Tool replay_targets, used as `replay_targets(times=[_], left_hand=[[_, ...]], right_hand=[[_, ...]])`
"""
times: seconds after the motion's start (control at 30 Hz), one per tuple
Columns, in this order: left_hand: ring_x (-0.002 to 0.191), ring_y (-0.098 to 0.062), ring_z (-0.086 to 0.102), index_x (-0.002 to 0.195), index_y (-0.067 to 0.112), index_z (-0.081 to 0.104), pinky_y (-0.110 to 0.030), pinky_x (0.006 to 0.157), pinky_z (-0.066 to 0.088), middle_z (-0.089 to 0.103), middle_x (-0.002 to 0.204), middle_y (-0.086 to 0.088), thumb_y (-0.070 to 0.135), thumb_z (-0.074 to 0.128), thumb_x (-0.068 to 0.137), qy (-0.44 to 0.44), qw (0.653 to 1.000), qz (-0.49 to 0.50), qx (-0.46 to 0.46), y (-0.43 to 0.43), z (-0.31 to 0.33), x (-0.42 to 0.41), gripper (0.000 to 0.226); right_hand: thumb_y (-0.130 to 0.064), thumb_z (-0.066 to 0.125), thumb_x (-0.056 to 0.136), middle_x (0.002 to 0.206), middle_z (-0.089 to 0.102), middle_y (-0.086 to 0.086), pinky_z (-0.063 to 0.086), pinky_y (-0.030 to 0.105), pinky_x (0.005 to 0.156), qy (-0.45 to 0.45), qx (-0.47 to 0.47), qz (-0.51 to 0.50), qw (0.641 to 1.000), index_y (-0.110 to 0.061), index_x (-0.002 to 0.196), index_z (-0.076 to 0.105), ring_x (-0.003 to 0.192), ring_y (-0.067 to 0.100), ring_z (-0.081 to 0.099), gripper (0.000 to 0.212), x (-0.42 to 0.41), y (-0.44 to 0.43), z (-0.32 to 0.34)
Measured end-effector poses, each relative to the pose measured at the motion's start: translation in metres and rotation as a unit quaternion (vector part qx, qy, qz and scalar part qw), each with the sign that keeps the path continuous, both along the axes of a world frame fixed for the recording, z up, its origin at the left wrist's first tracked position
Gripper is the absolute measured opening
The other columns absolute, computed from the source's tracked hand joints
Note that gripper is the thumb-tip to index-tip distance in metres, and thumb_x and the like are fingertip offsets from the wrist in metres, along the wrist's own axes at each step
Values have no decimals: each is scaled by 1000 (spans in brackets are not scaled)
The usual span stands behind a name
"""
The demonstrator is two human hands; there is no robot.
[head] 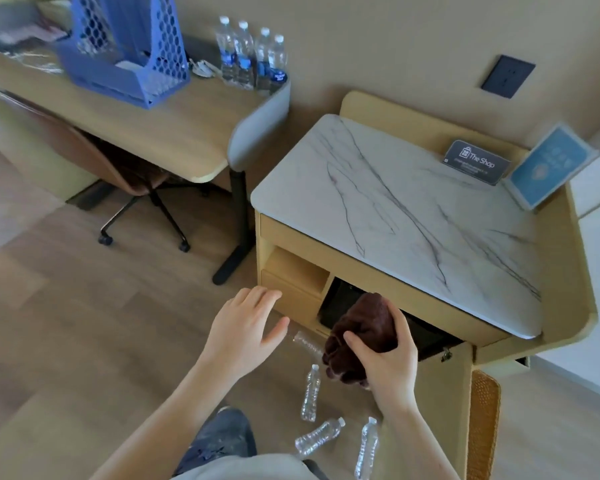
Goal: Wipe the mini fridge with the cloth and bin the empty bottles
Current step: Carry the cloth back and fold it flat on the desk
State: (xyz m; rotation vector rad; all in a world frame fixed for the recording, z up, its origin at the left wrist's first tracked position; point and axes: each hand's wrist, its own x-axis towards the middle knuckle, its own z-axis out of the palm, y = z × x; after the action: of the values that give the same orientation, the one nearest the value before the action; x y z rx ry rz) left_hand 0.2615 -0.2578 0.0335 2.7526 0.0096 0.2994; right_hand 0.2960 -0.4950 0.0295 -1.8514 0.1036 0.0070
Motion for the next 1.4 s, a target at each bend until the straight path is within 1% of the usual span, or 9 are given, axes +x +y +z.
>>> replay_targets(times=[0.1,0.23,0.33,0.47,0.6,0.8,0.93,1.13,1.4], left_hand=[[89,-15,62,115,15,65,-23,70,48,66,104,5,47,46,91,-7,999,52,-2,38,-1,-6,44],[92,-15,62,116,15,65,-25,72,50,66,106,6,42,55,90,0,993,114,-20,106,-1,-10,39],[98,-14,62,120,18,63,-23,77,46,66,109,8,40,61,91,11,989,148,-8,167,6,-11,36],[97,-16,61,120,18,63,-30,79,50,64,106,9,49,44,91,12,981,194,6,238,22,-9,47],[96,-16,58,119,18,63,-29,75,48,63,104,11,47,48,90,-3,967,255,-8,288,25,-5,43],[97,-15,57,119,19,63,-27,72,45,62,102,10,51,44,90,-1,955,295,-35,327,6,19,48],[97,-15,57,119,21,61,-28,73,45,61,103,12,55,39,89,26,956,288,-41,359,-11,70,51],[101,-17,58,123,21,60,-34,79,50,62,109,9,50,47,92,39,966,252,-28,409,-3,198,44],[101,-26,60,119,15,62,-37,78,51,64,106,3,37,59,91,4,984,180,-8,475,45,374,36]], right_hand=[[-17,90,69,123,62,-17,58,45,93,-8,6,38,999,-47,131,54,112,0,59,79,15,43,4],[-20,91,68,118,62,-20,61,50,83,-8,19,82,996,-52,127,53,109,8,62,77,37,120,3],[-20,92,66,112,63,-29,60,36,90,-21,28,111,993,-59,120,53,106,-3,61,77,54,184,4],[-21,93,65,112,64,-29,59,30,89,-17,56,152,987,-52,124,57,105,-5,62,76,76,257,8],[-21,92,66,110,65,-30,60,19,72,-24,56,190,980,-56,122,57,103,-5,63,75,97,309,11],[-18,89,70,111,61,-37,52,7,79,-25,34,237,971,-54,124,54,106,-12,58,74,144,362,9],[-19,90,70,112,59,-39,53,10,86,-22,29,236,971,-52,125,54,108,-13,57,74,199,399,-3],[-19,91,69,119,62,-26,57,43,96,0,53,197,979,-40,134,55,112,-1,60,78,304,450,-1],[-18,91,69,113,64,-28,54,14,86,-30,64,157,985,-34,137,54,108,-9,59,79,449,496,23]])
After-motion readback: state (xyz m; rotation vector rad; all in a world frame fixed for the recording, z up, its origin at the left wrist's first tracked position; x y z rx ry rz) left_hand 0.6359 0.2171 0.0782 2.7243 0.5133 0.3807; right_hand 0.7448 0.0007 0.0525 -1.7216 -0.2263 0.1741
